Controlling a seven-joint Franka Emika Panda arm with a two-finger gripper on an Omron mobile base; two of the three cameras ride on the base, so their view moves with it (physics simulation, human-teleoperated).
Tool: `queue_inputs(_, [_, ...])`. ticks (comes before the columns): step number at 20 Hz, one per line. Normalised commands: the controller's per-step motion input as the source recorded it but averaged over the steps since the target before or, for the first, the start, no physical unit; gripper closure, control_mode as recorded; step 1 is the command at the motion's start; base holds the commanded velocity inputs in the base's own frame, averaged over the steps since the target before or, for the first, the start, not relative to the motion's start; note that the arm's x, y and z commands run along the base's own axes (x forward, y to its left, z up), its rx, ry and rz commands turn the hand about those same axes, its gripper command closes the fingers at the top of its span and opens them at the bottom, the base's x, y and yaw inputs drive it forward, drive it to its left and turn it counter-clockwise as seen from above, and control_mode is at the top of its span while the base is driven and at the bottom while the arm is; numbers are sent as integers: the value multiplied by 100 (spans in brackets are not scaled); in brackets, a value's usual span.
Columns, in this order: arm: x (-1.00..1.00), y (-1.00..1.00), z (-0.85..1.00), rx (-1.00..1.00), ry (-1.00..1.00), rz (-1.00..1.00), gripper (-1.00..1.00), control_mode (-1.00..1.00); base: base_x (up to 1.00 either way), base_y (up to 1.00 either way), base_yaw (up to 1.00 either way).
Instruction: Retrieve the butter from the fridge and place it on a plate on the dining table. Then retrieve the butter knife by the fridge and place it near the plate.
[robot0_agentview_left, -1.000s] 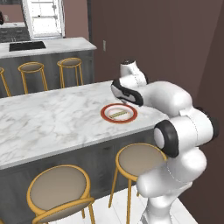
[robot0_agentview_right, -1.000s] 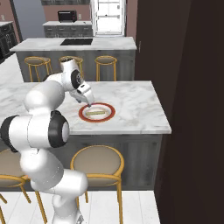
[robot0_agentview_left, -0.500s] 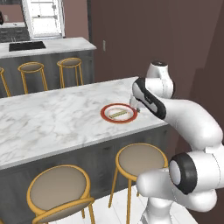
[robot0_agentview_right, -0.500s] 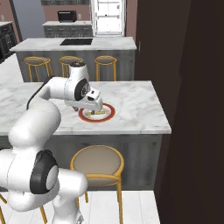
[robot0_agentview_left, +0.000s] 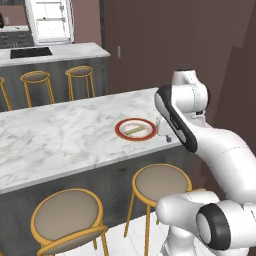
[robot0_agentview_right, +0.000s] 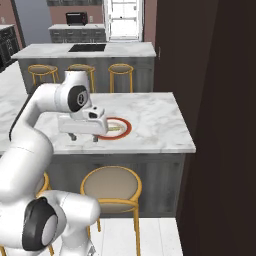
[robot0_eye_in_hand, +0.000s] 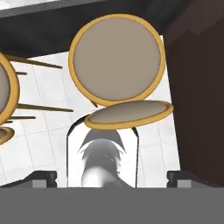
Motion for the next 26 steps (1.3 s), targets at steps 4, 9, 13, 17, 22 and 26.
queue_inputs(4, [-65, 1, -8, -1, 0, 0, -100, -100, 0, 0, 0])
queue_inputs(9, [-35, 0, -10, 3, -20, 0, -100, -100, 0, 0, 0])
queue_inputs(13, [-1, 0, 0, 0, -5, 0, -100, -100, 0, 0, 0])
queue_inputs(17, [0, 0, 0, 0, 0, 0, -100, -100, 0, 0, 0])
queue_inputs(22, [-3, 8, 0, 0, 0, 1, -100, -100, 0, 0, 0])
queue_inputs(26, [-8, 8, -2, 0, 0, 3, -100, 100, -37, 27, 12])
